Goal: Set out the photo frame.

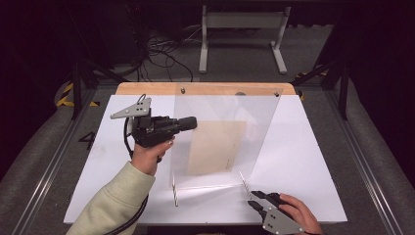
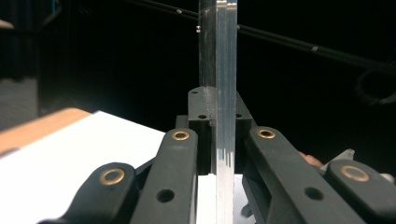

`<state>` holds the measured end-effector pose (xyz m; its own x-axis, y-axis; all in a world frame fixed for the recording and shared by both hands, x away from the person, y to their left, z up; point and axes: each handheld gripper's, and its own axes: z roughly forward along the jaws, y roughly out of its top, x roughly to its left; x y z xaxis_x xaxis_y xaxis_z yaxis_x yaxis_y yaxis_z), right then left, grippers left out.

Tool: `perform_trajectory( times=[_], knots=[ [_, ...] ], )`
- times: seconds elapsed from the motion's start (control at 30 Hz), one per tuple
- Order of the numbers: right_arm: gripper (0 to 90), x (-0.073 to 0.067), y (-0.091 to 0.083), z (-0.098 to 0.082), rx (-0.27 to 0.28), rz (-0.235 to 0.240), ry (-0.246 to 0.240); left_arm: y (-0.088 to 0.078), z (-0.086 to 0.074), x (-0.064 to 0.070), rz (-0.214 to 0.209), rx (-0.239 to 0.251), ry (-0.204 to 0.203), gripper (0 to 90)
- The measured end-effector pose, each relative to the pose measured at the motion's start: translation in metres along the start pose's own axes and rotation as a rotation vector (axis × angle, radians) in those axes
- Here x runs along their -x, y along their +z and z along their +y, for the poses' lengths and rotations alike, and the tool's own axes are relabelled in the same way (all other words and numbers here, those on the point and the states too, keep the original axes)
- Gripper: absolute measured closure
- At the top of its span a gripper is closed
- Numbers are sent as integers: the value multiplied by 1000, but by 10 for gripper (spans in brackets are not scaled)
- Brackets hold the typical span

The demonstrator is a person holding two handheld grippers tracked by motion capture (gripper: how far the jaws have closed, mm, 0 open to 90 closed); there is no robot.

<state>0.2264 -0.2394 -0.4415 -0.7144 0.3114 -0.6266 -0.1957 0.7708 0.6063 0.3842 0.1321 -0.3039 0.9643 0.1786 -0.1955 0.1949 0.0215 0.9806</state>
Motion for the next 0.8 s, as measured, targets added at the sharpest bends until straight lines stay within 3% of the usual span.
perform_trajectory(
  times=[0.03, 0.1, 0.2, 0.37, 0.5, 0.63, 0.8],
  knots=[
    [658, 0, 0, 0, 0, 0, 0, 0, 0, 0, 0, 0, 0, 860],
    [670, 3, -5, -3, 5, -18, 16, 1, 8, 10, 35, -2, 78, 860],
    [683, 5, -7, -5, 6, -27, 40, 2, 15, 19, 65, -4, 152, 860],
    [713, 3, -3, -5, 1, -10, 33, 5, 28, 23, 115, 8, 199, 860],
    [723, 4, -4, -6, 1, -11, 36, 11, 37, 21, 183, 27, 258, 859],
    [733, 2, -4, -5, -13, -5, 17, 20, 37, 13, 256, 45, 273, 859],
    [742, 0, -4, -4, -16, 7, 11, 31, 24, 3, 352, 59, 281, 858]
  ],
)
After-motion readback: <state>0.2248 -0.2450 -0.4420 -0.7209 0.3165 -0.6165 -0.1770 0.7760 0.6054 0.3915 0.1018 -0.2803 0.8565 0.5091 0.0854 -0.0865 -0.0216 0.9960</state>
